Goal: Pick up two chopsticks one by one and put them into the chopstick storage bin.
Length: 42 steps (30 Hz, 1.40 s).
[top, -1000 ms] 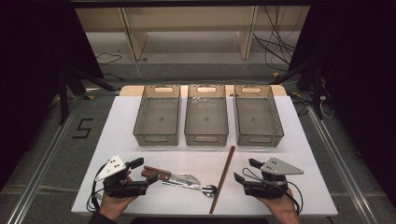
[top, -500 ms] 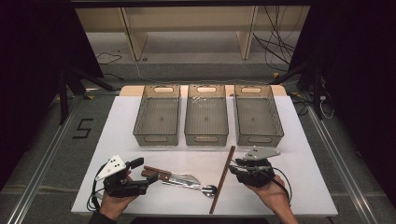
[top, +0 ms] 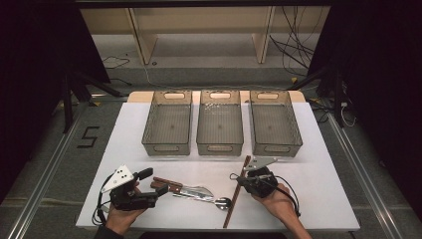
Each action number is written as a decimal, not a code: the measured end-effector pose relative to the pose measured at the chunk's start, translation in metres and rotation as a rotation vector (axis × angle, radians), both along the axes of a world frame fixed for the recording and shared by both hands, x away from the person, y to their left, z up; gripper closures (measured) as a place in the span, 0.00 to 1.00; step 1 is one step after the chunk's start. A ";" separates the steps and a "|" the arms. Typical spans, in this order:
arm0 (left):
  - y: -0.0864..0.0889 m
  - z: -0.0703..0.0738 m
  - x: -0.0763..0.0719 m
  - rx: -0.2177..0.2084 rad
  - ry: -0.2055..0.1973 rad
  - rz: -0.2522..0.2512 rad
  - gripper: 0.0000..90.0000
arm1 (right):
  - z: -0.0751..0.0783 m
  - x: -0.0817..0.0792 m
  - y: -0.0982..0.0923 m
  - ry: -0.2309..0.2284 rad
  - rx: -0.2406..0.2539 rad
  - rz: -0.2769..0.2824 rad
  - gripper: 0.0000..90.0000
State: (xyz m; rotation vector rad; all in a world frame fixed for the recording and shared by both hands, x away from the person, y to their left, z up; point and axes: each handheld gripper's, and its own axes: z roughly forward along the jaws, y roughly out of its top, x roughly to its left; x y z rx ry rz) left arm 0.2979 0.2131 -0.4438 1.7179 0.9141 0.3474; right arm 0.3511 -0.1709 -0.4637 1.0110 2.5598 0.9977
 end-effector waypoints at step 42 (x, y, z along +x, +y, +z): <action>0.000 0.001 0.000 0.010 -0.002 0.003 0.17 | 0.010 0.007 -0.016 0.130 -0.052 -0.175 0.56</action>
